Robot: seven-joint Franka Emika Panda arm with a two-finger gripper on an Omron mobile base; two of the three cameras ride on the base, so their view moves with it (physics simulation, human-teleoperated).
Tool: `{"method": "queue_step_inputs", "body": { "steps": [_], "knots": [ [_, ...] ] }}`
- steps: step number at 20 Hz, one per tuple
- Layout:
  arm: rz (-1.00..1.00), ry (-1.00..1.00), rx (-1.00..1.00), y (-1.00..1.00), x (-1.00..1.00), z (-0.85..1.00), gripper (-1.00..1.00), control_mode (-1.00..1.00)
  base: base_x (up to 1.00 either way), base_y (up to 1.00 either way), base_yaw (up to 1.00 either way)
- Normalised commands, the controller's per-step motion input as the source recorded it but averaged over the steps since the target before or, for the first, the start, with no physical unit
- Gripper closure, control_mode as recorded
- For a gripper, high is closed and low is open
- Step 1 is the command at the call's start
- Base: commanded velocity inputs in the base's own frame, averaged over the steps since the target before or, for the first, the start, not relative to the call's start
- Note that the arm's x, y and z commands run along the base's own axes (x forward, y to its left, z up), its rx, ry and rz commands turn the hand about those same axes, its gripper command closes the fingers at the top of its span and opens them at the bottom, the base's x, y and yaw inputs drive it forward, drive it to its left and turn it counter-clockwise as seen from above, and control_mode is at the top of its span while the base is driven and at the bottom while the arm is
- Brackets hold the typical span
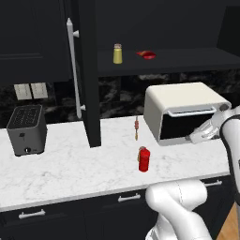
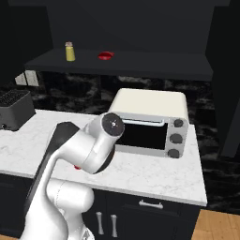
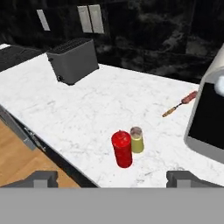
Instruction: Put the shaker and condiment bottle from the counter next to their counterparts in the cabinet.
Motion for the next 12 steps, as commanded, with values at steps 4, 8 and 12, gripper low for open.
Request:
{"method": "queue_step_inputs", "body": {
  "steps": [4,8,12],
  "knots": [
    [0.28,-0.01,0.00,0.00,-0.28,-0.32,-1.00,-1.00,0.00,0.00,0.00],
    [0.10,-0.16,0.07,0.05,-0.21,-0.54,-1.00,-1.00,0.00,0.00,0.00],
    [-0.02,-0.21,0.11,0.21,-0.02,-0.39,-1.00,-1.00,0.00,0.00,0.00]
  ]
}}
